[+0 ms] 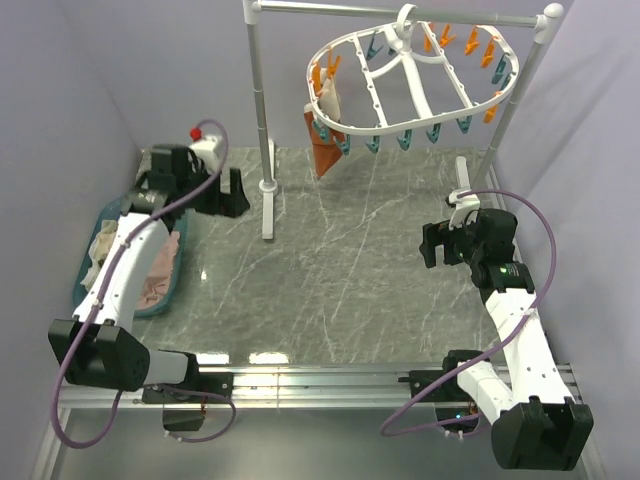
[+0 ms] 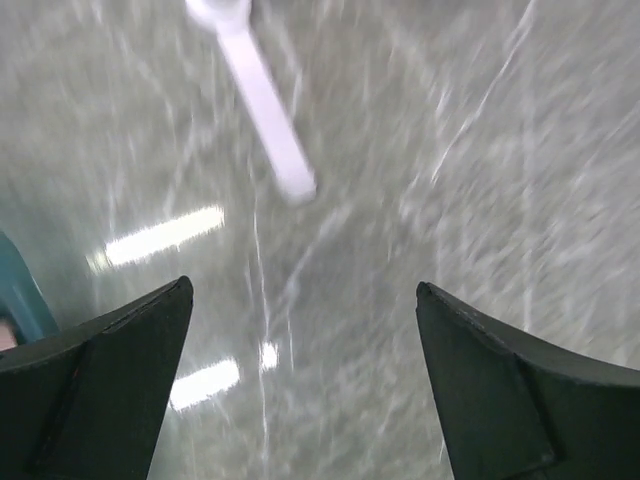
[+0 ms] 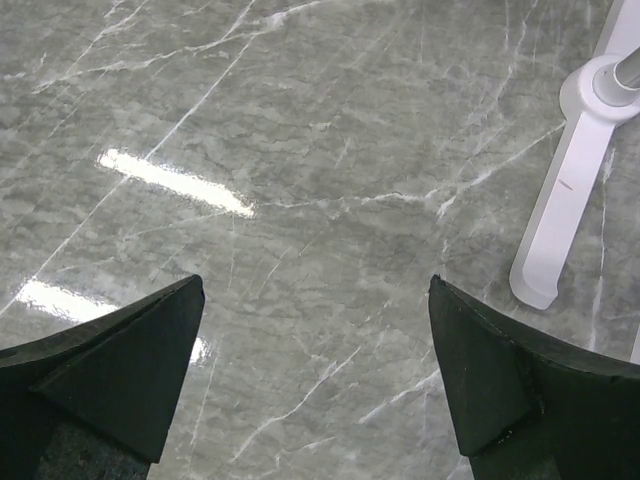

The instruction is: Clip the underwear to the hanger

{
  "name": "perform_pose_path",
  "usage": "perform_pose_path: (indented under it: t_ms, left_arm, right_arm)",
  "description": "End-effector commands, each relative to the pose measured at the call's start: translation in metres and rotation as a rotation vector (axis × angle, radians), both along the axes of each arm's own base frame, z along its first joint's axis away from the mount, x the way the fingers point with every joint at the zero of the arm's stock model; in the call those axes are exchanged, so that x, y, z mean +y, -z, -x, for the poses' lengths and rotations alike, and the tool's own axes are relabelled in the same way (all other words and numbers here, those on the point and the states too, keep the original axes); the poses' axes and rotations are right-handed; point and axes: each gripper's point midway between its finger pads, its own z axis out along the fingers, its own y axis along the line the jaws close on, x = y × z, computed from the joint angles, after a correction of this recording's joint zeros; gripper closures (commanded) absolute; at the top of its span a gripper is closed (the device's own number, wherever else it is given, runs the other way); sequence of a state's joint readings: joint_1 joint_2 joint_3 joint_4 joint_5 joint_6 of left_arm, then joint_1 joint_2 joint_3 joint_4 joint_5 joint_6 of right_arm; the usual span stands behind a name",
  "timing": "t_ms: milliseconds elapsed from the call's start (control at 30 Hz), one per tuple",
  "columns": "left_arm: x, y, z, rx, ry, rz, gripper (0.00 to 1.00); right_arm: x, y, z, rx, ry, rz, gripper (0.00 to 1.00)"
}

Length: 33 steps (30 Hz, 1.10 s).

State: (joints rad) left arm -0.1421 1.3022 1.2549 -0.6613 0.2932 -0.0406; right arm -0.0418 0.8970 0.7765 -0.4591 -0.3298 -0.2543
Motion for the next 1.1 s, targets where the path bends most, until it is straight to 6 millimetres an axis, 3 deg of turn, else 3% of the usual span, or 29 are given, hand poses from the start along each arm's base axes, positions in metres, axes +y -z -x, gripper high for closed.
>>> perform_pose_path:
  t_ms: [0, 67, 167, 300, 400, 500, 667, 900, 1067]
  left_arm:
    - [0.001, -0.047, -0.012, -0.056, 0.054, 0.091, 0.01]
    - [0.008, -0.06, -0.019, -0.064, 0.064, 0.129, 0.01]
    - [0.042, -0.06, -0.025, -0.045, 0.013, 0.134, 0.01]
    - [0.093, -0.054, -0.019, -0.04, -0.042, 0.105, 0.01]
    - [0.117, -0.049, -0.005, -0.036, -0.035, 0.048, 0.01]
    - [0.136, -0.034, 0.012, -0.005, -0.008, 0.003, 0.01]
    - [0.171, 0.006, 0.037, 0.102, -0.008, -0.053, 0.03]
    - [0.183, 0.07, 0.05, 0.225, -0.002, -0.083, 0.06]
    - [0.182, 0.095, 0.044, 0.261, -0.01, -0.037, 0.1]
  right_arm:
    - [0.002, -0.003, -0.001, -0.018, 0.006, -0.009, 0.0]
    - [0.002, -0.003, -0.001, -0.02, 0.006, -0.009, 0.0]
    - [0.001, -0.002, -0.002, -0.016, 0.005, -0.005, 0.0]
    - [0.001, -0.001, -0.003, -0.013, 0.005, 0.001, 0.0]
    - [0.002, 0.001, -0.004, -0.01, -0.002, -0.005, 0.0]
    - [0.004, 0.003, -0.006, 0.002, -0.006, -0.012, 0.0]
    - [0.008, 0.004, -0.008, 0.009, -0.014, -0.022, 0.0]
    - [0.005, 0.004, -0.009, 0.003, -0.015, 0.001, 0.0]
    - [0.007, 0.007, -0.006, 0.01, -0.024, -0.003, 0.0]
